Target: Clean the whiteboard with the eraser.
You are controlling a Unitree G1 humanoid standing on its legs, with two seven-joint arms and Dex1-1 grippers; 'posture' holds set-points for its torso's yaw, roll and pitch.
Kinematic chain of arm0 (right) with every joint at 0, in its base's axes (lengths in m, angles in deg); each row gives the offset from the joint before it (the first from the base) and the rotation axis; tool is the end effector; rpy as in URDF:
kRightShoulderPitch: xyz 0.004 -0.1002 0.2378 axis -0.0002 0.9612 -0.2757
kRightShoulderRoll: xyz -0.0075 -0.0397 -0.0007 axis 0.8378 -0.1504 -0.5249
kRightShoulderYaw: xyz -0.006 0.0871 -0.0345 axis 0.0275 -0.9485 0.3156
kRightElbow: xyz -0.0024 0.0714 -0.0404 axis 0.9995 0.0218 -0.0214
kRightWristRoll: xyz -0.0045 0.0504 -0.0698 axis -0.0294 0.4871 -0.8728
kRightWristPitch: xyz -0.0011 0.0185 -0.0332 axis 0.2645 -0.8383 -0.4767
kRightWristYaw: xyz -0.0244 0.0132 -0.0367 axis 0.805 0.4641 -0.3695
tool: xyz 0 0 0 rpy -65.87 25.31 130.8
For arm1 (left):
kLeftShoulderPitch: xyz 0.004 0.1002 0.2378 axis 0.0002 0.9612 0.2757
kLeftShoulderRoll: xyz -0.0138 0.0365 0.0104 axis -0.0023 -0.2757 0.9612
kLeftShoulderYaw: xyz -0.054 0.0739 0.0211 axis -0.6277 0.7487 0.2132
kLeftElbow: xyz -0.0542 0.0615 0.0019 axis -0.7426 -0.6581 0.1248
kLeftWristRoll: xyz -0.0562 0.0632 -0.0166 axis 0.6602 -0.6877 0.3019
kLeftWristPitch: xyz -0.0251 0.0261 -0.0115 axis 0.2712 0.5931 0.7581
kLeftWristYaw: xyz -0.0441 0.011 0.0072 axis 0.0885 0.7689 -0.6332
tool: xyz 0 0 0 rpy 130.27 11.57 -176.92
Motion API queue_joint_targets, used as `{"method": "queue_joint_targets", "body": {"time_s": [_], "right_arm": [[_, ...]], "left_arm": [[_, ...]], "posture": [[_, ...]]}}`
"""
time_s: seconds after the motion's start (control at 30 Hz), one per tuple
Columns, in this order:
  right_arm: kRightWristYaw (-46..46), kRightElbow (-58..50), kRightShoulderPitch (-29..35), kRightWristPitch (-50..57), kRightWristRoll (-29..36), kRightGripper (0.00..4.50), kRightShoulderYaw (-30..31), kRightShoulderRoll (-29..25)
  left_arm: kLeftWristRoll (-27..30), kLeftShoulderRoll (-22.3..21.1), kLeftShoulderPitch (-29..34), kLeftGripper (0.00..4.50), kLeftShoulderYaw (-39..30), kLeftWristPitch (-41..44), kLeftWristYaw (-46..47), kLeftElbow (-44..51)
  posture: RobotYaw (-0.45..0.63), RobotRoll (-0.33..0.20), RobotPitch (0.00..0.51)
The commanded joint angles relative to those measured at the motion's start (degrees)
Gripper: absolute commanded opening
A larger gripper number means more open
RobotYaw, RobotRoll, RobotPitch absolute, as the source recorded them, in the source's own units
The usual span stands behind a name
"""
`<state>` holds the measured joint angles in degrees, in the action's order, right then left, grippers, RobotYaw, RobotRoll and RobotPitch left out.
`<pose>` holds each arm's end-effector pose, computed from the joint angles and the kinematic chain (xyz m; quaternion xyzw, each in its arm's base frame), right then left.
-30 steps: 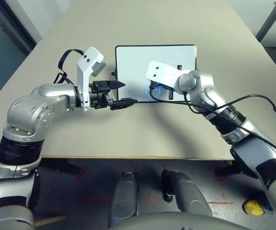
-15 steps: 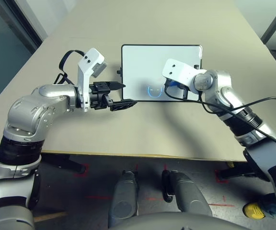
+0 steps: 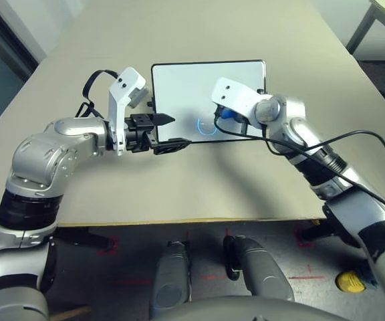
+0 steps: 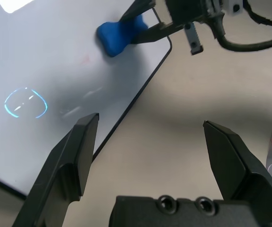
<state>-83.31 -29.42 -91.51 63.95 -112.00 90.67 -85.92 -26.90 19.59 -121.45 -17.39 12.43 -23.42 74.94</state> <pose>0.3056 -0.0713 0.2126 -0.5831 0.1140 0.3548 0.7219 0.2392 0.2287 0.2180 0.1200 0.1576 -0.4608 0.8651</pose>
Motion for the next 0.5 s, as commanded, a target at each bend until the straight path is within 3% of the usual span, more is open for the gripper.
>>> {"method": "queue_joint_targets", "body": {"time_s": [0.03,0.33,0.5], "right_arm": [[0.63,4.08,0.06,-0.58,-0.22,0.78,2.72,2.74],[2.33,7.63,-1.35,-2.4,-0.14,0.78,3.74,7.93],[2.75,8.75,-1.08,-3.34,-0.33,0.78,2.98,6.39]], "left_arm": [[0.06,0.15,0.31,4.5,0.28,0.51,0.03,0.45],[0.4,0.27,0.39,4.5,0.14,1.16,0.52,1.1],[0.57,0.18,0.52,4.5,-0.02,1.54,0.58,1.49]], "posture": [[-0.04,0.0,0.186],[-0.03,0.0,0.189],[-0.04,0.0,0.189]]}}
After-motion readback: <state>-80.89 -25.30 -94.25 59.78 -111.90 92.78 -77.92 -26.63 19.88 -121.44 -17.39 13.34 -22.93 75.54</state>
